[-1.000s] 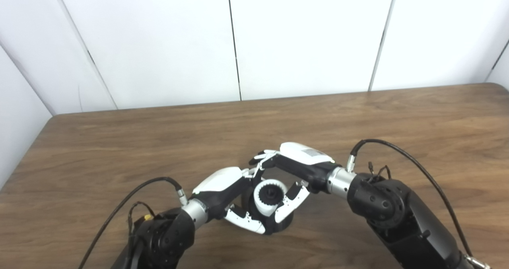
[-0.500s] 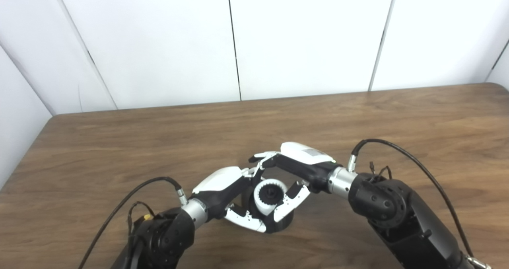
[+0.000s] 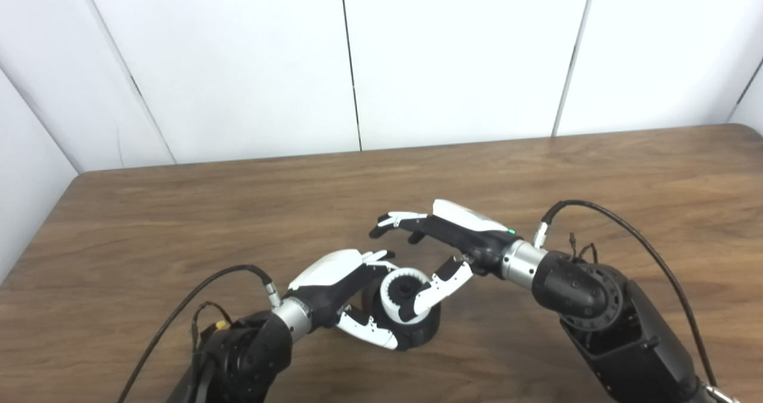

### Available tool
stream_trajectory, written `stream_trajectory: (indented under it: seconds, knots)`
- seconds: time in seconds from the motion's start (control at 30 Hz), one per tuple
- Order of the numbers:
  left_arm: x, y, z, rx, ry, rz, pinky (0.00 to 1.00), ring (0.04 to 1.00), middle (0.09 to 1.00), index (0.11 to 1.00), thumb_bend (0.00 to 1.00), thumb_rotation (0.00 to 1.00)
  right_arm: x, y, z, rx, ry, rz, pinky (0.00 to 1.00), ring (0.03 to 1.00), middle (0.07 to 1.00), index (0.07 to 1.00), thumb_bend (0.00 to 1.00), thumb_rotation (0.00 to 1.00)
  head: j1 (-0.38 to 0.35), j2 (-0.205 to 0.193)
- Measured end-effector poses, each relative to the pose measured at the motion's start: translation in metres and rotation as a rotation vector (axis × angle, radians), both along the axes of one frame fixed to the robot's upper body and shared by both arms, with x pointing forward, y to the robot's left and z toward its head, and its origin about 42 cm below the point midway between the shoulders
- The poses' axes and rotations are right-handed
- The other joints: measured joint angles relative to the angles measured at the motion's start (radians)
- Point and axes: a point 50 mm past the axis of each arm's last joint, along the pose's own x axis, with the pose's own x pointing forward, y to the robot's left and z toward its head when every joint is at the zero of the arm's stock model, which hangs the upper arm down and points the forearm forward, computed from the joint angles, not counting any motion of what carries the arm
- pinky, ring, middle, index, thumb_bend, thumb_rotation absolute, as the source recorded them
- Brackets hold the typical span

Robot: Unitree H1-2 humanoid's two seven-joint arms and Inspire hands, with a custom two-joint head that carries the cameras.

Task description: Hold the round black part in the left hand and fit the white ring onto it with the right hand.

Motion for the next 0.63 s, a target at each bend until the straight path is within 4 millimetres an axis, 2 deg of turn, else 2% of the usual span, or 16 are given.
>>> stream_trajectory:
  seconds: [0.17, 0.27, 0.37, 0.5, 0.63]
  knots:
    - [0.001, 0.009, 0.004, -0.048, 0.01, 0.031, 0.91, 1.0, 0.986, 0.866, 1.0, 0.38, 0.001, -0.008, 0.003, 0.03, 0.016, -0.028, 0.81, 0.927, 0.928, 0.829, 1.0, 0.41, 0.0, -0.009]
    - [-0.001, 0.023, 0.005, -0.117, 0.025, 0.08, 0.91, 1.0, 0.98, 0.895, 0.96, 0.4, -0.001, -0.019, -0.001, 0.059, 0.044, -0.066, 0.81, 0.924, 0.928, 0.829, 1.0, 0.48, 0.005, -0.009]
    - [-0.006, 0.037, 0.002, -0.19, 0.041, 0.128, 0.9, 0.959, 0.957, 0.938, 0.9, 0.49, -0.005, -0.03, -0.006, 0.094, 0.075, -0.111, 0.86, 0.921, 0.93, 0.839, 1.0, 0.58, 0.014, -0.008]
    - [-0.01, 0.052, -0.001, -0.272, 0.055, 0.182, 0.86, 0.928, 0.946, 0.942, 0.94, 0.53, -0.009, -0.044, -0.014, 0.175, 0.113, -0.172, 0.94, 0.945, 0.932, 0.849, 0.97, 0.62, 0.015, -0.006]
    - [-0.01, 0.059, 0.0, -0.301, 0.063, 0.205, 0.89, 0.946, 0.96, 0.942, 0.98, 0.52, -0.011, -0.055, -0.017, 0.237, 0.124, -0.221, 0.98, 0.964, 0.937, 0.858, 0.96, 0.65, 0.009, -0.006]
